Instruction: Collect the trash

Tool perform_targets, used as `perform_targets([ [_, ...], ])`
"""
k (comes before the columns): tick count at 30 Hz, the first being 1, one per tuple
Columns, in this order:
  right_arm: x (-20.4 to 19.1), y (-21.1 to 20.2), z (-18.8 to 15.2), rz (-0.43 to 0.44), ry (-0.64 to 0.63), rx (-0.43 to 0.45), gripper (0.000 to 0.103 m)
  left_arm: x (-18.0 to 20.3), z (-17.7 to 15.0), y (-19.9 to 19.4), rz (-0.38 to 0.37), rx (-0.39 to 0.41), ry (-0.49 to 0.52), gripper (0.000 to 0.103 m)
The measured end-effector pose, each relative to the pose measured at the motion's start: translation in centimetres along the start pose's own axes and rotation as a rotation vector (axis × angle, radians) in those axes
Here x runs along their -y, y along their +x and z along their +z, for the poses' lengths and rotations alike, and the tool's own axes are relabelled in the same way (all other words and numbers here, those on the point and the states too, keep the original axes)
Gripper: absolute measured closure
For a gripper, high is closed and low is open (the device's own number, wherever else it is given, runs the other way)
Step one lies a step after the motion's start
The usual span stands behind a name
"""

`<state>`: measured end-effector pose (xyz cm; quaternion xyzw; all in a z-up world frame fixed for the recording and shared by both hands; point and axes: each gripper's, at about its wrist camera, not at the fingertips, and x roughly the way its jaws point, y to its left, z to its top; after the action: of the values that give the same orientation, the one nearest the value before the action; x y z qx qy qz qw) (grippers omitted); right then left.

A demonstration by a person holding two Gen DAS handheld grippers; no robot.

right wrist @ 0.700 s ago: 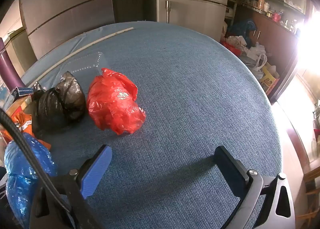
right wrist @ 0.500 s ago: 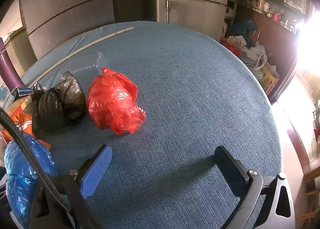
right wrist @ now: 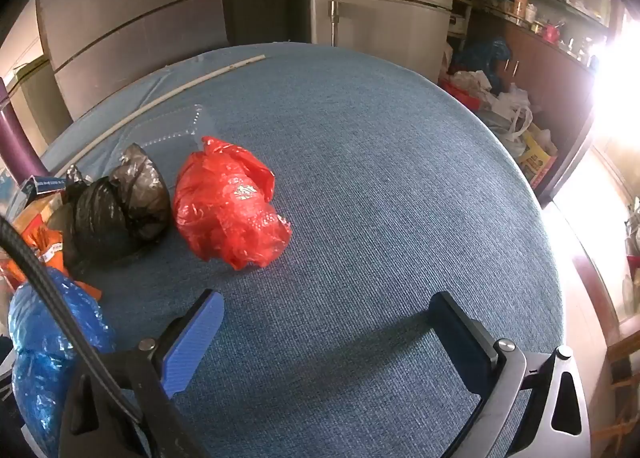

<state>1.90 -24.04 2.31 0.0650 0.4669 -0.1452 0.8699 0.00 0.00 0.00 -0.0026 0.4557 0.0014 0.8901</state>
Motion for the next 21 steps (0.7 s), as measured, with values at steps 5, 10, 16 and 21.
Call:
perform_targets([
  [5,0.3,0.0,0.2,0.061,-0.086,-0.053,0.0,0.0,0.0,0.0,0.0,0.0,-0.001,0.0],
  [10,1.2,-1.4,-1.6,0.111,-0.149,-0.07,0.0,0.0,-0.2,-0.4,-0.014,-0.049,0.024,0.0],
  [16,4.6,-5.1,-3.1,0.207,-0.096,-0.02,0.0,-0.1,-2.4,-4.9,0.044,-0.009,0.033,0.0],
  [21,5.7,-12.5,-3.1,0.286,-0.142,0.147,0.0,0.2,-3.4,-12.8,0.089,0.152,0.07,0.0],
])
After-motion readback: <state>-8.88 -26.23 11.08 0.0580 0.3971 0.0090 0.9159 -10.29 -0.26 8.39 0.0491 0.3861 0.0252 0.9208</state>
